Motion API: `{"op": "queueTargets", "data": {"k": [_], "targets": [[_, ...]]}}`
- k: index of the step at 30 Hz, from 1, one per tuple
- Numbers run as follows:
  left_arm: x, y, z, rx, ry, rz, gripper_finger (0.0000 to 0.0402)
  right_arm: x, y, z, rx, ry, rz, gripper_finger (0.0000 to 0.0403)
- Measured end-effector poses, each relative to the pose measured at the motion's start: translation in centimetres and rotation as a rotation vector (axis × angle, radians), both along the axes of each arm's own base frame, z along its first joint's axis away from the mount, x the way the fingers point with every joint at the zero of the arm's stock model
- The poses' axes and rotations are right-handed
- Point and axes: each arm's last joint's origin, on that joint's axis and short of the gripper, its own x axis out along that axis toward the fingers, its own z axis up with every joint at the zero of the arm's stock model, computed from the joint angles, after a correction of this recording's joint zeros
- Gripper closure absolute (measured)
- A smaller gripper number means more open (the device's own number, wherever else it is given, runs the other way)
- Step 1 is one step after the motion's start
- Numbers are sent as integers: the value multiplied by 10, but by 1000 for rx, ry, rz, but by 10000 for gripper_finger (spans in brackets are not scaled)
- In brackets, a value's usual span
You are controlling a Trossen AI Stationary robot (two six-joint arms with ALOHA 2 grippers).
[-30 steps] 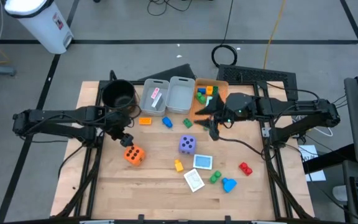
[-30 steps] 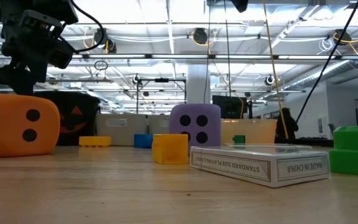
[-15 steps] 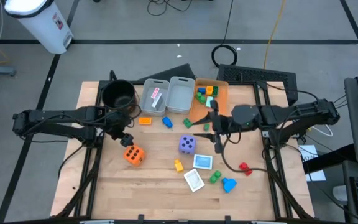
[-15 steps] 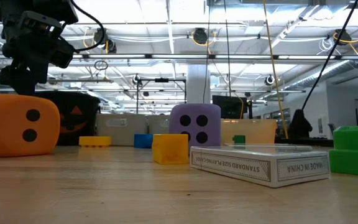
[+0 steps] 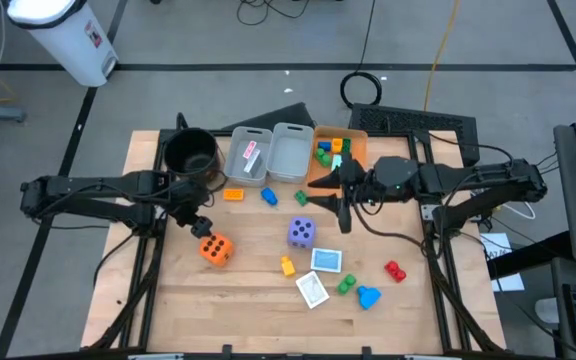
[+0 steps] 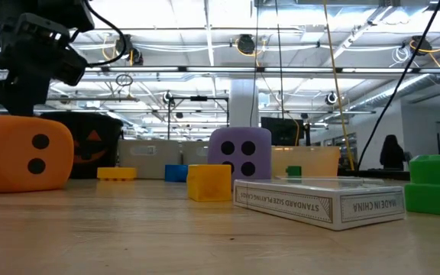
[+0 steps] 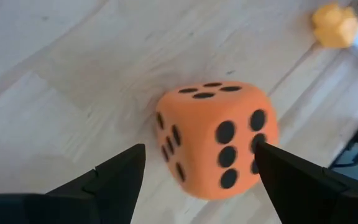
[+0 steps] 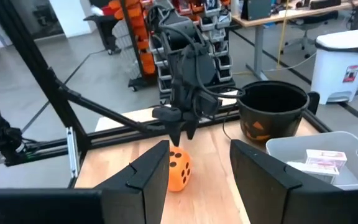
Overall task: Pick & Place Toys
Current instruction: Put the orange dice into the right gray bin
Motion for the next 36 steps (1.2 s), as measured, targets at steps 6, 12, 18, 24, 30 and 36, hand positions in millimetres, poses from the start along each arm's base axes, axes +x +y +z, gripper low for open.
{"op": "queueTargets", "data": {"k": [6,12,18,24,30,36], "targets": [[1,-2,-3,-5,-7,-10,89,-1,1,-3,-3,33,5,243],[3,-7,-9,-22,-32,-39,89,-1,1,-4,-3,38,5,243],[6,-12,-14,-36,-66,-57,89,-1,1,-4,-3,37,5,243],[2,-13,-19,-13,-15,-56,89,-1,1,-4,-3,37,5,243],[4,-13,-18,-11,-35,-58,89,-1,1,-4,-3,37,5,243],[4,-13,-18,-14,-34,-57,89,-1,1,-4,-3,37,5,243]]}}
